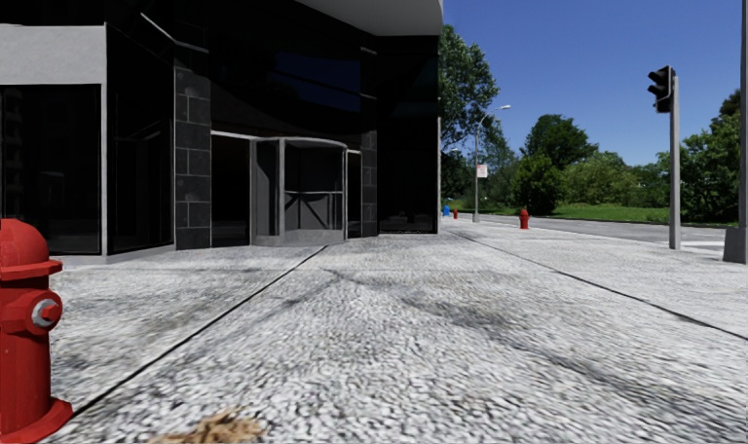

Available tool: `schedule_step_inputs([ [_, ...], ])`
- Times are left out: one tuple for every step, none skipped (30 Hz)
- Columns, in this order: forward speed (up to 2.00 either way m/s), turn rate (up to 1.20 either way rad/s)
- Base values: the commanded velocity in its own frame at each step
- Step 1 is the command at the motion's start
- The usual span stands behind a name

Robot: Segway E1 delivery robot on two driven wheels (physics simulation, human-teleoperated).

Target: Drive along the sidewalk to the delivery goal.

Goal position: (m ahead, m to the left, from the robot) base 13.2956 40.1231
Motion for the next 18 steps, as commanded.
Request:
schedule_step_inputs([
  [1.16,0.0],
  [1.16,0.0],
  [1.16,0.1],
  [1.16,0.1],
  [1.16,0.24],
  [1.16,0.33],
  [1.16,0.33],
  [1.16,0.36],
  [1.16,0.37],
  [1.16,0.37],
  [1.16,0.37],
  [1.16,0.38],
  [1.16,0.38],
  [1.16,0.38],
  [1.16,0.38],
  [1.16,0.38],
  [1.16,0.38],
  [1.16,0.38],
])
